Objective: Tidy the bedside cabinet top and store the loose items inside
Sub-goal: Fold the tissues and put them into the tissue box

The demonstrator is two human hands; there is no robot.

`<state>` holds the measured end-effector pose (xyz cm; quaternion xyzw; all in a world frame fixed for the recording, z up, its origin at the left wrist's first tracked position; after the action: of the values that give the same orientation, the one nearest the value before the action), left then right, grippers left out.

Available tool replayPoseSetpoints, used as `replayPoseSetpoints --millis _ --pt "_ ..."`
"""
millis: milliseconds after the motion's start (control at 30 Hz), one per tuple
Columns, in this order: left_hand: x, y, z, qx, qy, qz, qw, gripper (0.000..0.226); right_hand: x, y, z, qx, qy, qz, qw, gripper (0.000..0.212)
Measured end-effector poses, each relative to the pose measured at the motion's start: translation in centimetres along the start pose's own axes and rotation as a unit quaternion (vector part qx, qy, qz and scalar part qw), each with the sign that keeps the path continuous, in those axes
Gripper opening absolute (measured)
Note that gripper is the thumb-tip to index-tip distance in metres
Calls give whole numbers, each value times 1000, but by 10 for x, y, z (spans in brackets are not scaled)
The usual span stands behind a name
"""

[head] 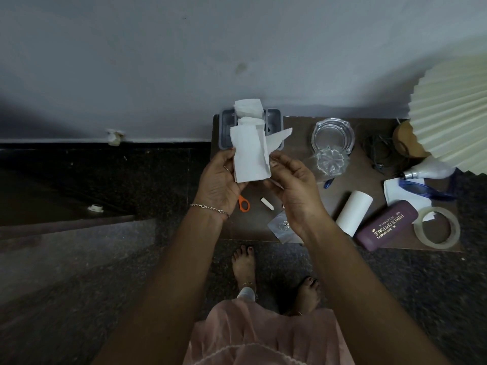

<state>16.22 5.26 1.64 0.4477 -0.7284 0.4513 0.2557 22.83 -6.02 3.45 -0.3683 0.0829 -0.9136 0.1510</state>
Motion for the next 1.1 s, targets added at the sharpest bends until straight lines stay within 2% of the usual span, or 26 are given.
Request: replayPoseSetpoints --millis 133,200,300,467,633,767,900,1033,1100 --pt "0 -6 -1 16 13 34 999 27 1 -6 7 15 36 21 999 26" --pt "0 -9 -4 -22 -9 44 999 33 2 -7 9 15 52 24 998 29" --pt "-2 -7 -10 -106 -58 24 992 25 2 -5 11 15 60 17 998 31" --pt "-3 -4 -11 -120 -56 15 991 21 -4 4 3 -36 0 -34 999 23" --pt "-4 1 -8 -126 -40 15 991 21 -7 -3 -5 -85 -62 -14 994 23" --pt "-6 5 -8 -131 -34 3 991 21 -14 -5 -7 -70 -69 -11 995 22" --pt "-8 10 -8 -100 -17 -15 995 21 -20 4 -8 -72 -51 -41 995 23" --pt "-8 14 -9 -68 -8 -22 997 21 -22 21 0 -76 -4 -102 992 14" --pt "-8 16 -9 -59 -7 -23 998 25 -22 26 5 -65 24 -119 990 20"
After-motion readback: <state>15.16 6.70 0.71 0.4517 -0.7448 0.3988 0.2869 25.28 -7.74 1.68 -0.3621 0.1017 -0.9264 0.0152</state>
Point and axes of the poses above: each hand's wrist, its own x-axis away from the middle knuckle, its own y-axis out of the back of the hand, z = x × y, the point moved 10 cm from there along -x, towards the middle knuckle, and after that the axes turned 7 degrees about -z, right-handed, at the moved point
